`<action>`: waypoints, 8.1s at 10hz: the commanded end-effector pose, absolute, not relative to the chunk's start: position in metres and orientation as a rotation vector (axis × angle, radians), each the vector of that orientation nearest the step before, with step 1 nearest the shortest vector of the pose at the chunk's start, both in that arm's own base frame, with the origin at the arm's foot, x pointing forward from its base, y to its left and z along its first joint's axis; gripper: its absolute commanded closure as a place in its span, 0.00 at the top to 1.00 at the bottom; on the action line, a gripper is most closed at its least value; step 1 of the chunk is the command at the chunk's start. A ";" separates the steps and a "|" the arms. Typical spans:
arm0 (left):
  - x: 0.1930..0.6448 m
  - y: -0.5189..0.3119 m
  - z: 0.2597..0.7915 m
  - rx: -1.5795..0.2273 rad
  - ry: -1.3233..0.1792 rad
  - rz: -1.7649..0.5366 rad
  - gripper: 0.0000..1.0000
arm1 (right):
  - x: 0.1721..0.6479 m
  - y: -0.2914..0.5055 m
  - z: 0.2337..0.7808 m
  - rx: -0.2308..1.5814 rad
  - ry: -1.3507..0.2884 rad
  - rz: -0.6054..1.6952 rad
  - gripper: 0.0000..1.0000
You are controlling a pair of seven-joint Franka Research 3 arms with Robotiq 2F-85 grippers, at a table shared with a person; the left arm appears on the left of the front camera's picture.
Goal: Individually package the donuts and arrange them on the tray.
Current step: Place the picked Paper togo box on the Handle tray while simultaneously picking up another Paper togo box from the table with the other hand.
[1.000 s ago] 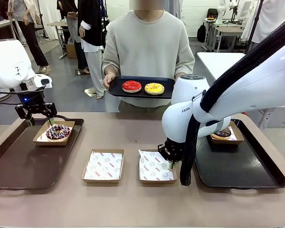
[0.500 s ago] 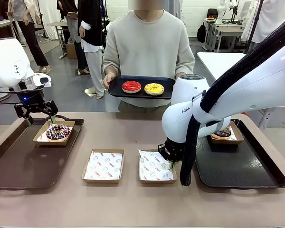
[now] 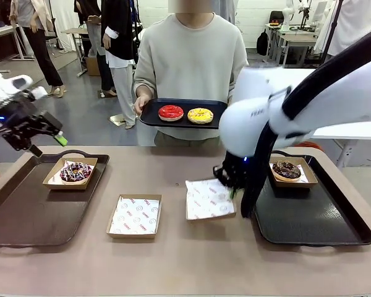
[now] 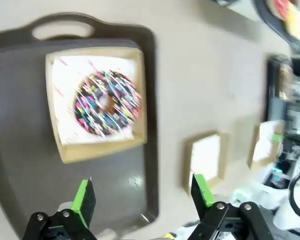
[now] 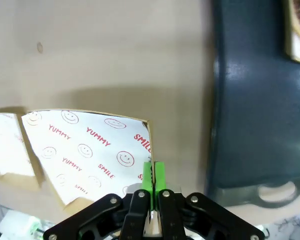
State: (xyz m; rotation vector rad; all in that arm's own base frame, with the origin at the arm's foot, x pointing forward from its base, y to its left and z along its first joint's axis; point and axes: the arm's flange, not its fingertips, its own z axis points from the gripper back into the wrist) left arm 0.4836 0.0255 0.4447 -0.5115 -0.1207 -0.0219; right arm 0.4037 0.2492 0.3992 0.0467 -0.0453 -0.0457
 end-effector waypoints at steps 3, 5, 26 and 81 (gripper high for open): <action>0.389 0.086 0.458 -0.873 -0.208 -0.068 1.00 | 0.438 0.236 0.476 0.049 -0.058 -0.101 0.00; 0.364 0.124 0.457 -1.045 -0.204 -0.007 1.00 | 0.469 0.239 0.493 0.052 -0.041 -0.117 0.00; 0.349 0.162 0.418 -1.276 -0.187 0.077 1.00 | 0.523 0.250 0.493 0.101 -0.001 -0.119 0.00; 0.401 -0.221 0.353 -0.114 -0.132 -0.015 1.00 | 0.404 0.035 0.398 0.136 0.082 -0.081 0.02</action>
